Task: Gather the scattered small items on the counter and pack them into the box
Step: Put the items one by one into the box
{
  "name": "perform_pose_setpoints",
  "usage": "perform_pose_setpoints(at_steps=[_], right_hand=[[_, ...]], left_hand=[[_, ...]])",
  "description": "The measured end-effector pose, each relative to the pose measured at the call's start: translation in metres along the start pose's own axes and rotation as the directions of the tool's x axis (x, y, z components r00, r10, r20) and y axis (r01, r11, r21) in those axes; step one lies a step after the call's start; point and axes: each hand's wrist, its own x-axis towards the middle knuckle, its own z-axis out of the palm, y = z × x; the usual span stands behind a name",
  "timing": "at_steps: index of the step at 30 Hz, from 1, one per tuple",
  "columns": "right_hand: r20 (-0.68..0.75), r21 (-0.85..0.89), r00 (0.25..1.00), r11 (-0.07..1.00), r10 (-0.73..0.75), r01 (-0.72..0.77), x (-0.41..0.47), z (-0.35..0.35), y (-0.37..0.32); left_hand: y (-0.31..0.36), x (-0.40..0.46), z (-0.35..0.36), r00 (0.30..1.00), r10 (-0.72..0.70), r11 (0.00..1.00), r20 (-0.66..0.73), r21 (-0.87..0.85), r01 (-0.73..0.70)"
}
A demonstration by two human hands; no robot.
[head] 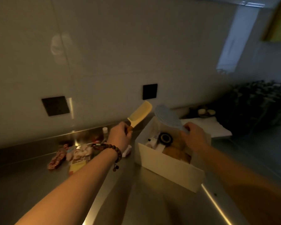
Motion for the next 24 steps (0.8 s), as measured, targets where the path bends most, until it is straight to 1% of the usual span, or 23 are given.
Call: perform_pose_setpoints(at_steps=[3, 6, 8, 12, 14, 18, 20, 22, 24], right_hand=[[0.035, 0.007, 0.997, 0.997, 0.073, -0.074, 0.004, -0.010, 0.028], [0.073, 0.037, 0.994, 0.996, 0.083, -0.086, 0.012, -0.004, 0.041], [0.098, 0.023, 0.993, 0.998, 0.063, -0.066, 0.018, 0.005, 0.043], [0.212, -0.031, 0.977, 0.999, -0.001, 0.007, 0.038, 0.026, 0.053], [0.257, -0.064, 0.966, 0.998, -0.003, 0.020, 0.047, 0.035, 0.059], [0.276, -0.103, 0.961, 0.995, 0.036, -0.007, 0.061, 0.052, 0.074], [0.299, -0.114, 0.954, 0.993, 0.027, 0.008, 0.063, 0.060, 0.082], [0.338, -0.196, 0.941, 0.979, 0.014, 0.056, 0.064, 0.069, 0.090], [0.374, -0.366, 0.925, 0.926, 0.060, 0.088, 0.066, 0.074, 0.093]], left_hand=[[0.017, 0.006, 0.031, 0.999, 0.034, 0.999, 0.039, -0.005, -0.034], [0.025, 0.013, 0.053, 0.997, 0.041, 0.999, 0.061, -0.003, -0.041], [0.025, 0.018, 0.063, 0.998, 0.029, 1.000, 0.059, 0.000, -0.029], [0.020, 0.036, 0.075, 0.999, 0.011, 1.000, 0.036, 0.002, -0.011], [0.015, 0.046, 0.077, 0.999, 0.014, 1.000, 0.029, 0.008, -0.014], [0.007, 0.063, 0.082, 1.000, -0.015, 1.000, 0.021, 0.013, 0.014], [0.004, 0.069, 0.085, 1.000, -0.006, 1.000, 0.014, 0.021, 0.006], [0.003, 0.072, 0.088, 1.000, 0.004, 1.000, 0.017, 0.021, -0.005], [0.004, 0.074, 0.091, 1.000, 0.014, 1.000, 0.026, 0.012, -0.014]])
